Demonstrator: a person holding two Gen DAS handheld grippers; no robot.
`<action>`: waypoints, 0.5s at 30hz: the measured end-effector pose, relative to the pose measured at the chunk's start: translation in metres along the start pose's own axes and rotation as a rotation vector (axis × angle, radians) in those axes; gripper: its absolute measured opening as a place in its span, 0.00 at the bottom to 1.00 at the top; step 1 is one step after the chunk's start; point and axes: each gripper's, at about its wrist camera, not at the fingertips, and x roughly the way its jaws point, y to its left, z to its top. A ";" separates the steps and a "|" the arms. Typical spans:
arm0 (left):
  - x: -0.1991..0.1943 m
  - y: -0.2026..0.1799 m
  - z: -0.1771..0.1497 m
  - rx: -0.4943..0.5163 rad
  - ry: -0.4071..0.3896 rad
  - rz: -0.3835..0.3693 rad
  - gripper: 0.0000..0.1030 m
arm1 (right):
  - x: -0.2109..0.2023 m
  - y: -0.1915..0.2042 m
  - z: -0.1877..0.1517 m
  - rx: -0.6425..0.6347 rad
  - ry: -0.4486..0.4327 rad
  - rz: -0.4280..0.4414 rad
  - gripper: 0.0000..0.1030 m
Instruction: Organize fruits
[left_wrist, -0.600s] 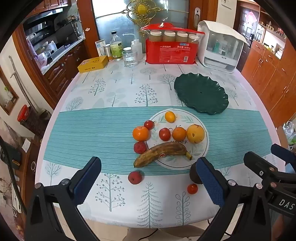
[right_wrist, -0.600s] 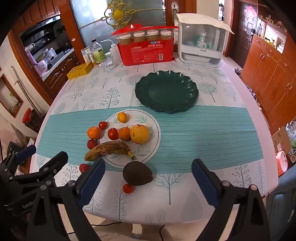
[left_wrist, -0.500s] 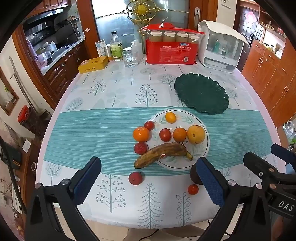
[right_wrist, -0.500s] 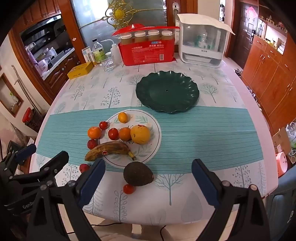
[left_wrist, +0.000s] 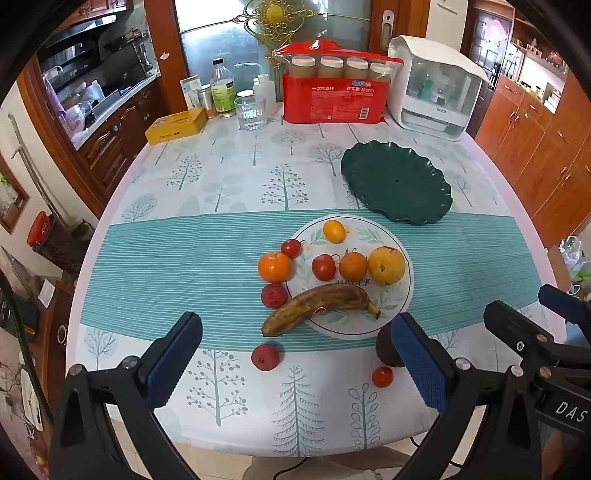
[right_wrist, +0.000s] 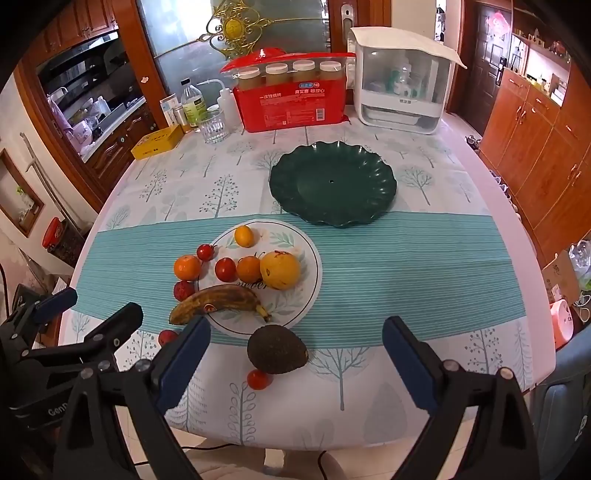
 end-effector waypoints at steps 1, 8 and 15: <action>0.000 0.000 0.000 0.000 0.000 0.001 0.99 | 0.000 -0.001 0.000 -0.001 0.000 0.000 0.92; -0.001 0.000 0.001 0.000 0.005 -0.008 0.99 | 0.001 -0.001 -0.001 0.001 0.003 0.003 0.92; -0.001 -0.001 -0.001 0.000 0.007 -0.014 0.99 | 0.001 -0.002 -0.002 0.006 0.007 0.006 0.92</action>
